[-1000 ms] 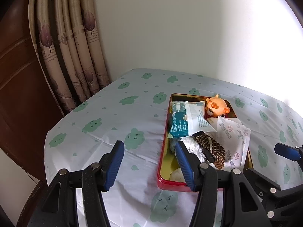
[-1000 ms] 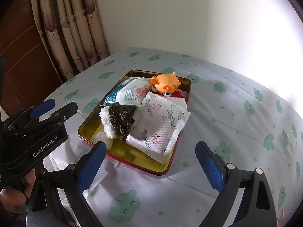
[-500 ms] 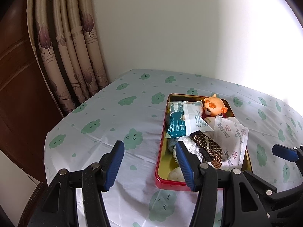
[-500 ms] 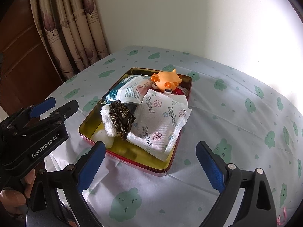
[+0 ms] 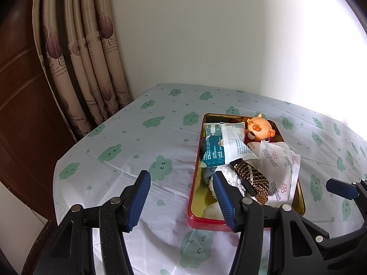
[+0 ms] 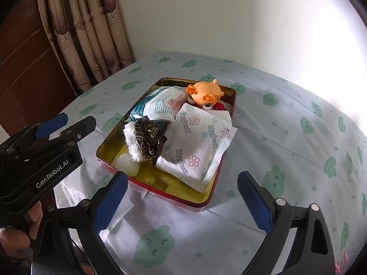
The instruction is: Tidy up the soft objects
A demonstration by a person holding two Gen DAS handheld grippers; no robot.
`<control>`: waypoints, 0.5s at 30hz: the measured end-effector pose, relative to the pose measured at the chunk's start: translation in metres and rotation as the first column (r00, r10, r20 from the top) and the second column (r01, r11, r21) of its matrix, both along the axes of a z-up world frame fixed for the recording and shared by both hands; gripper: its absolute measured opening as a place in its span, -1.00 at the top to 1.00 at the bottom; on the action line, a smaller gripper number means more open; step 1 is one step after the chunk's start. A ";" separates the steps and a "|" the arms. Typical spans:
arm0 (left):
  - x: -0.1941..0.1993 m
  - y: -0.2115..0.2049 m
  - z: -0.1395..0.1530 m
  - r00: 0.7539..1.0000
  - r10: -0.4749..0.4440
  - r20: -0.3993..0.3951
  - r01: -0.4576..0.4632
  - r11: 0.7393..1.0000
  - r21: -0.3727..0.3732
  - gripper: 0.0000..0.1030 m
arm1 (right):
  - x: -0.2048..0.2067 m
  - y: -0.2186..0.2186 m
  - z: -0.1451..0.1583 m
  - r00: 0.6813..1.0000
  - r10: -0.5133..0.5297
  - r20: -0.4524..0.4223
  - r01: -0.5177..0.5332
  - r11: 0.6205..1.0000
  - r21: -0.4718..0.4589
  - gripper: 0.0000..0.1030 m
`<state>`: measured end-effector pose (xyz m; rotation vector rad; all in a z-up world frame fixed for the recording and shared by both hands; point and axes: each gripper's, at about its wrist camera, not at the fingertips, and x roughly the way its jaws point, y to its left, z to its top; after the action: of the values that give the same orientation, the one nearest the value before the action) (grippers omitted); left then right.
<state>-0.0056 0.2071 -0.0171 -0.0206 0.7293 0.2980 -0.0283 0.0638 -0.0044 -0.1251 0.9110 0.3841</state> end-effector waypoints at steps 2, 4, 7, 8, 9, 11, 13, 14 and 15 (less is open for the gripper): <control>0.000 0.000 0.000 1.000 0.000 0.001 0.000 1.000 -0.004 -0.13 | 0.000 0.000 0.000 1.000 0.001 -0.001 -0.001 1.000 -0.001 -0.84; 0.000 0.000 0.000 1.000 0.000 -0.001 0.000 1.000 -0.005 -0.12 | 0.000 0.001 -0.001 1.000 0.002 -0.006 -0.002 1.000 0.002 -0.84; 0.000 0.001 0.000 1.000 -0.001 0.000 0.001 1.000 -0.004 -0.12 | 0.000 0.001 -0.001 1.000 0.003 -0.008 -0.003 1.000 -0.001 -0.84; 0.000 0.000 0.000 1.000 -0.001 0.000 0.001 1.000 -0.005 -0.12 | 0.000 0.001 -0.002 1.000 0.003 -0.010 -0.003 1.000 -0.001 -0.84; 0.000 0.000 0.000 1.000 0.000 0.000 0.000 1.000 -0.004 -0.12 | 0.000 0.002 -0.002 1.000 0.003 -0.010 -0.003 1.000 -0.002 -0.84; 0.000 0.000 0.000 1.000 0.000 0.000 0.000 1.000 -0.002 -0.12 | 0.000 0.002 -0.003 1.000 0.006 -0.011 -0.006 1.000 -0.003 -0.84; 0.000 0.000 0.000 1.000 -0.002 -0.001 0.002 1.000 -0.003 -0.12 | 0.000 0.003 -0.004 1.000 0.007 -0.015 -0.007 1.000 -0.003 -0.84; -0.001 0.000 0.001 1.000 -0.002 0.001 0.002 1.000 -0.004 -0.12 | 0.000 0.003 -0.004 1.000 0.008 -0.017 -0.008 1.000 -0.002 -0.84; 0.000 0.000 0.000 1.000 -0.001 -0.001 0.001 1.000 -0.004 -0.13 | 0.000 0.003 -0.004 1.000 0.008 -0.018 -0.008 1.000 -0.003 -0.84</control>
<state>-0.0055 0.2074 -0.0173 -0.0238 0.7309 0.2957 -0.0284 0.0673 -0.0088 -0.1280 0.9287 0.3919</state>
